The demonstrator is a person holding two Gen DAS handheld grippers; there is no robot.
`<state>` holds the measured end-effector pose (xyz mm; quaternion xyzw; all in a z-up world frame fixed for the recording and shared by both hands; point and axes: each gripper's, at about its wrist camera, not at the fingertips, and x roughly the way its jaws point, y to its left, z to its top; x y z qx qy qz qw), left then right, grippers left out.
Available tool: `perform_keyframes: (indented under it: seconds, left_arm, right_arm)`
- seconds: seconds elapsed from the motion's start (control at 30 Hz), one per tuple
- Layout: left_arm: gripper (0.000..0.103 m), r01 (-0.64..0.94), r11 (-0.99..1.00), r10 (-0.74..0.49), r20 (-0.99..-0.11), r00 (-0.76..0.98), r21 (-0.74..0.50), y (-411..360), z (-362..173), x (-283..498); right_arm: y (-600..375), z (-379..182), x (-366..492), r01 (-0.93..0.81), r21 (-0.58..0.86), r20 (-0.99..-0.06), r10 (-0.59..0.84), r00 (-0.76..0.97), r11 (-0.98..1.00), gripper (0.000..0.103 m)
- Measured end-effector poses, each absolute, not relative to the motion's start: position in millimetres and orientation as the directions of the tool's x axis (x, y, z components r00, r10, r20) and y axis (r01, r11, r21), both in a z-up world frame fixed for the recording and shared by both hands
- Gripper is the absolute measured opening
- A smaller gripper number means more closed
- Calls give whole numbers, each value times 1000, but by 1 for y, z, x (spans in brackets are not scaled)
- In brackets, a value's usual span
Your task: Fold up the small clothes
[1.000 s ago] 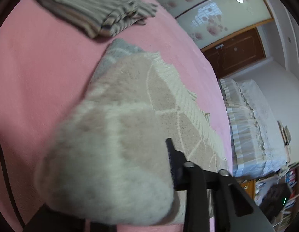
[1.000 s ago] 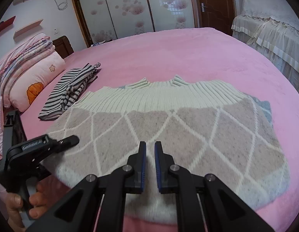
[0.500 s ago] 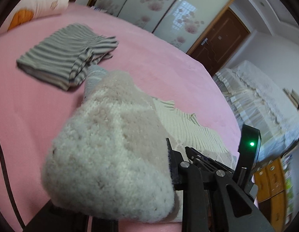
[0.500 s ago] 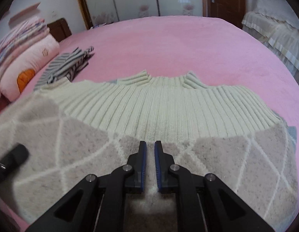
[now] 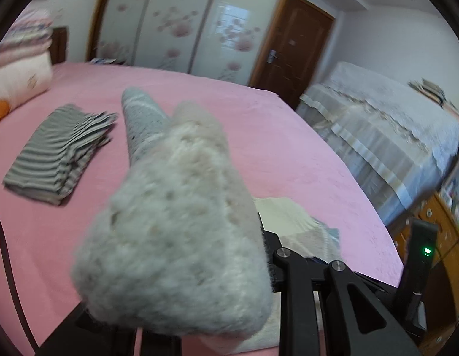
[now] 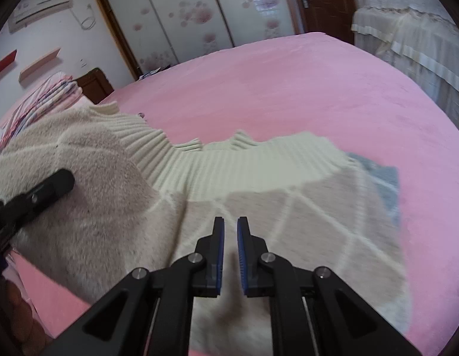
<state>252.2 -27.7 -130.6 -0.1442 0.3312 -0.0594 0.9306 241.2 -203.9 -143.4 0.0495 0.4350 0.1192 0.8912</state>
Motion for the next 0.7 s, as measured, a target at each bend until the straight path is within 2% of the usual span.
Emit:
perform_keyframes:
  seconds: [0.23, 0.43, 0.57, 0.7]
  left_arm:
    - [22, 140, 965, -253, -638, 728, -223, -113, -133, 267]
    - [23, 237, 969, -209, -756, 621, -74, -186, -178, 271]
    - [24, 247, 969, -148, -737, 659, 26, -208, -186, 255]
    - [25, 228, 974, -164, -728, 666, -11, -210, -179, 250]
  right_arm:
    - [-282, -131, 206, -47, 216, -740, 195, 644, 975, 9]
    - [-325, -140, 196, 43, 228, -754, 149, 640, 973, 9]
    - [-339, -147, 189, 64, 239, -763, 147, 629, 969, 9]
    - [-342, -149, 188, 62, 261, -759, 165, 629, 963, 9]
